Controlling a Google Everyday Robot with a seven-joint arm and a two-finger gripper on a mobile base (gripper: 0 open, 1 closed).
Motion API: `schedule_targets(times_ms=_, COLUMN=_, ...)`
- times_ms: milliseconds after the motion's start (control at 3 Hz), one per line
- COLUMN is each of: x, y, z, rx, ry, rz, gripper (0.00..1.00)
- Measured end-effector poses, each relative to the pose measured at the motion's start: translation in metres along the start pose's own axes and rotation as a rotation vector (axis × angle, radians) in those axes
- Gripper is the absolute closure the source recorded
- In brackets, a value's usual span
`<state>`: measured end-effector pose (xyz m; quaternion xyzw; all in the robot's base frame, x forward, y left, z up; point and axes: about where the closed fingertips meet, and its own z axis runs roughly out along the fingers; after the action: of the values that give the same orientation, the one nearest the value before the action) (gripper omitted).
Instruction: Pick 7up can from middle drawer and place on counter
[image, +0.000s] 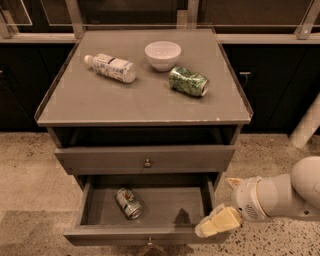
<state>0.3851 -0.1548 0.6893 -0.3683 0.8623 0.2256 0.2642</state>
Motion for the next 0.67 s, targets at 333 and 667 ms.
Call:
schedule_targets(times_ms=333, x=0.013, y=0.000, z=0.043, rx=-0.046, ry=-0.006, rz=0.037, gripper=0.00)
schedule_targets(times_ms=667, x=0.017, y=0.009, z=0.104, rx=-0.094, ry=-0.049, rz=0.040, gripper=0.00)
